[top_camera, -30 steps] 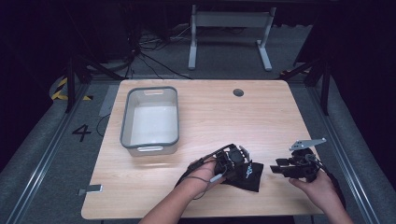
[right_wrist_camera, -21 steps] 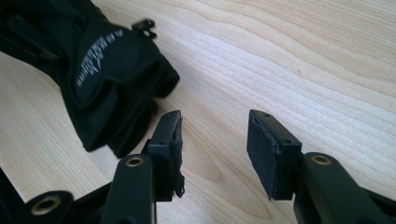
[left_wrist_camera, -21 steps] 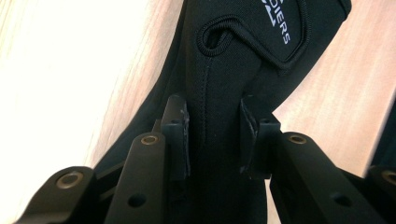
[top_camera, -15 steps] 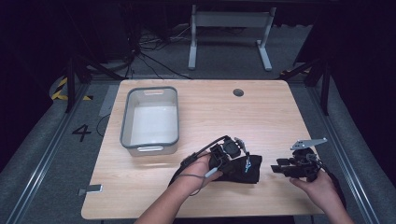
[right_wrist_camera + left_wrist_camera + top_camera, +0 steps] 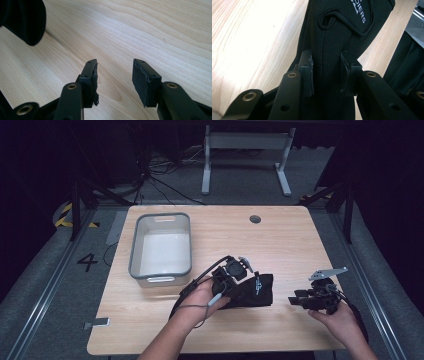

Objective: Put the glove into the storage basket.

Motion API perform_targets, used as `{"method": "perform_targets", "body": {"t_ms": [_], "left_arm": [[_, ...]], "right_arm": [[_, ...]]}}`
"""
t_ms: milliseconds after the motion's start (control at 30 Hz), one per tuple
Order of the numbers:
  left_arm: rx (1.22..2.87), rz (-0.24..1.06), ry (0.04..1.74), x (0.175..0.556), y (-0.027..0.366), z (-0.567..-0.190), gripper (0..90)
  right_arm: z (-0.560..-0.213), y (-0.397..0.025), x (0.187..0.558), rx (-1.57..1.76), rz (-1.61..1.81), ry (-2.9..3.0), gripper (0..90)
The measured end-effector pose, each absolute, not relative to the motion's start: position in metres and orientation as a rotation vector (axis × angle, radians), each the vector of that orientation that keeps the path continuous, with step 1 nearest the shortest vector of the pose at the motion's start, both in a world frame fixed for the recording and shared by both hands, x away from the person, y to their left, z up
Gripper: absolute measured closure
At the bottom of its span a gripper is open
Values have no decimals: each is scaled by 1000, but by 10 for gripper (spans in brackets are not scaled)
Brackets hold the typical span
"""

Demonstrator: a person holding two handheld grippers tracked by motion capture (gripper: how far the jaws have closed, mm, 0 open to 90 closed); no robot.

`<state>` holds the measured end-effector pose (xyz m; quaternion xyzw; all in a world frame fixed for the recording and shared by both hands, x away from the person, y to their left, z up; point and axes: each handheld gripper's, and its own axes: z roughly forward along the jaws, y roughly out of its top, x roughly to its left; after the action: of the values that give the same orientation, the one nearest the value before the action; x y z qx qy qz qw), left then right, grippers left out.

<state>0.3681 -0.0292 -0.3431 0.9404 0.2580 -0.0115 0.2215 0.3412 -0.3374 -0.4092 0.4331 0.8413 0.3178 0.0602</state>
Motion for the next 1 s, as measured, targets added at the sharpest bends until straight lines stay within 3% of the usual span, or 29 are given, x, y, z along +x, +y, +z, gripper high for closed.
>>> {"method": "perform_targets", "body": {"t_ms": [1000], "left_arm": [[2404, 12, 950, 367, 50, -297, 675]], "right_arm": [[-408, -321, 375, 1259, 1013, 2582, 558]]}}
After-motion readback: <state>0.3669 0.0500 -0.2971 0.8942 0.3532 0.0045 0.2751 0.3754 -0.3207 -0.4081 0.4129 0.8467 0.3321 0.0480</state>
